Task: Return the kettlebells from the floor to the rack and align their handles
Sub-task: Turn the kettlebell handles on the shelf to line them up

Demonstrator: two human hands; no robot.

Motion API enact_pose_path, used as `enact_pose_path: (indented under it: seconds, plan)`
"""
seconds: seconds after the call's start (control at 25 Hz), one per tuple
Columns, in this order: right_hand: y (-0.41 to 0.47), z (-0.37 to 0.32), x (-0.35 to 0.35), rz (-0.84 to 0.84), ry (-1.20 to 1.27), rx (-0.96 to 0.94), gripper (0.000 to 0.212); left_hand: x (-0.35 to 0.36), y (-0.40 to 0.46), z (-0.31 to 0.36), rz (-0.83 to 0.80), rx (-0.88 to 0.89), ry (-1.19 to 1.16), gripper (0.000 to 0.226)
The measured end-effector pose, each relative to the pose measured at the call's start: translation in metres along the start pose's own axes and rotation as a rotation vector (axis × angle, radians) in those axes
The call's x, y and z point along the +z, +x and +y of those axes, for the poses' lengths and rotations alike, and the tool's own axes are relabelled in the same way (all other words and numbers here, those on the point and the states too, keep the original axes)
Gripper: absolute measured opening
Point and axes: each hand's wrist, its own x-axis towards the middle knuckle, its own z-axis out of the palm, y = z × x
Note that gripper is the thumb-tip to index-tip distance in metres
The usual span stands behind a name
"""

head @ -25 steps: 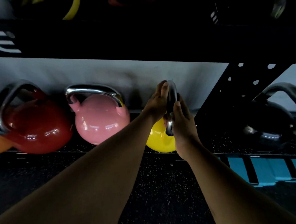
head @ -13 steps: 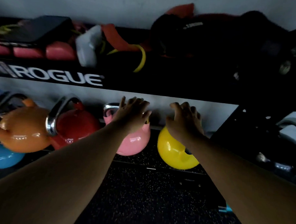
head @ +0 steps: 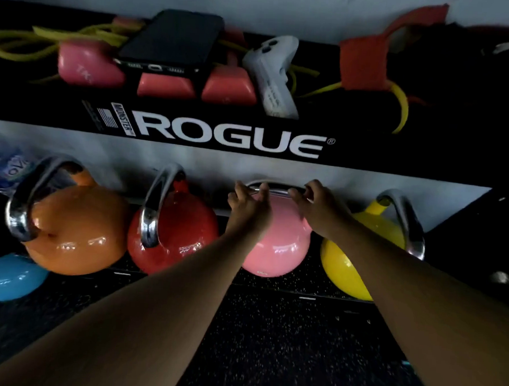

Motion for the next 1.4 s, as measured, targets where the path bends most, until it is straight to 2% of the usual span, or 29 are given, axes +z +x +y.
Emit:
enact_pose_path:
  seconds: [0.16, 0.36, 0.44, 0.6, 0.8, 0.96, 1.08, 1.24, 1.4]
  plan:
    - [-0.036, -0.007, 0.036, 0.2, 0.067, 0.109, 0.054, -0.005, 0.027, -0.016, -0.084, 0.136, -0.088, 0.065]
    - [-0.047, -0.001, 0.035, 0.105, 0.507, 0.129, 0.052, 0.015, 0.024, -0.021, -0.054, 0.145, -0.287, 0.072]
    - [-0.047, -0.004, 0.042, 0.124, 0.592, 0.097, 0.041, 0.014, 0.035, -0.013, -0.119, 0.166, -0.275, 0.073]
    - [-0.06, -0.015, 0.053, 0.17, 0.797, 0.1, 0.025, 0.017, 0.041, -0.014, -0.227, 0.192, -0.262, 0.058]
    - [-0.06, -0.022, 0.046, 0.07, 1.017, 0.17, 0.027, 0.024, 0.045, -0.016, -0.2, 0.227, -0.299, 0.06]
    - [-0.059, -0.033, 0.06, 0.093, 1.074, 0.187, 0.041, 0.018, 0.056, -0.016, -0.291, 0.158, -0.366, 0.085]
    - [-0.056, -0.035, 0.066, 0.113, 1.044, 0.185, 0.043, 0.015, 0.056, -0.013, -0.322, 0.169, -0.377, 0.077]
    - [-0.054, -0.039, 0.068, 0.128, 1.05, 0.197, 0.041, 0.017, 0.058, -0.014, -0.289, 0.221, -0.365, 0.054]
    - [-0.055, -0.04, 0.07, 0.147, 1.014, 0.199, 0.043, 0.017, 0.061, -0.017, -0.328, 0.183, -0.375, 0.06]
